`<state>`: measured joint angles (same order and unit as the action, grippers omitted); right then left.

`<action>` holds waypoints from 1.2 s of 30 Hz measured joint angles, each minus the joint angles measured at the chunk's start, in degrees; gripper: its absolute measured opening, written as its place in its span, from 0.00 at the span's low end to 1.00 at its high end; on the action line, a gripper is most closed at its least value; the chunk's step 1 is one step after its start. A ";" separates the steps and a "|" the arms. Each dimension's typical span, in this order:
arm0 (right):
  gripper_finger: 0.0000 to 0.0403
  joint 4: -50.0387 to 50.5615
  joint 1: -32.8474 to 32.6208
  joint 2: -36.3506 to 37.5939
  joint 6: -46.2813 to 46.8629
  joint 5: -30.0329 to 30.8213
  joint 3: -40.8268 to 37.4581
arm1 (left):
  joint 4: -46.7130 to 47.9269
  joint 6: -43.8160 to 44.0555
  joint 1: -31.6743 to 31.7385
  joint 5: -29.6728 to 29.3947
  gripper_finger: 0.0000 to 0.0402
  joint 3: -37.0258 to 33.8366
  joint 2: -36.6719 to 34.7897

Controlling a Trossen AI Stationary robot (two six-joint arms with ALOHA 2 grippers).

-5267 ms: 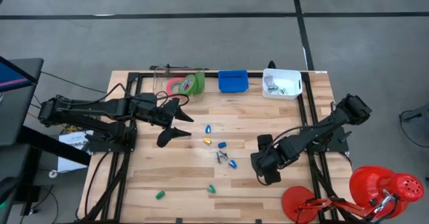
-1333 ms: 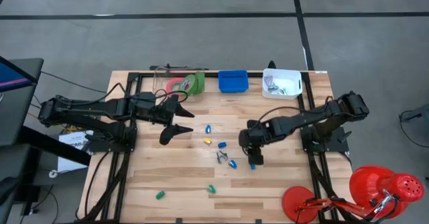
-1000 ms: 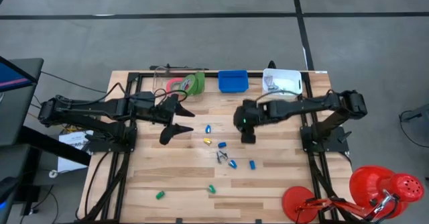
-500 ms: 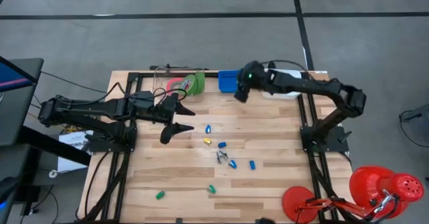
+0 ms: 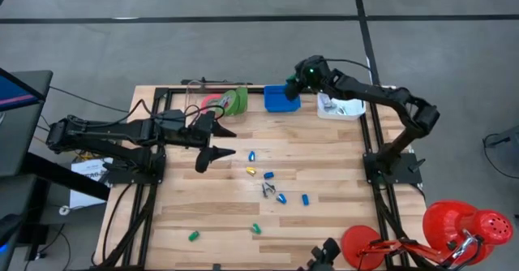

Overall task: Pick and place Stapler, Stapler remover, tape
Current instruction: Put the green stapler into the blue bin, then put the blue stapler into the blue bin

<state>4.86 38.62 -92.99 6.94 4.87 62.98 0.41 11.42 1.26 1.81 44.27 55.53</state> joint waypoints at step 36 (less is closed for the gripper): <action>0.66 21.30 -5.96 -5.60 -7.51 -9.50 19.22 | -1.48 -0.63 0.00 -3.98 0.68 0.00 0.11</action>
<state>26.16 32.66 -98.59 -0.57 -4.64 82.20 -1.07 10.79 1.26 -2.17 44.27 55.63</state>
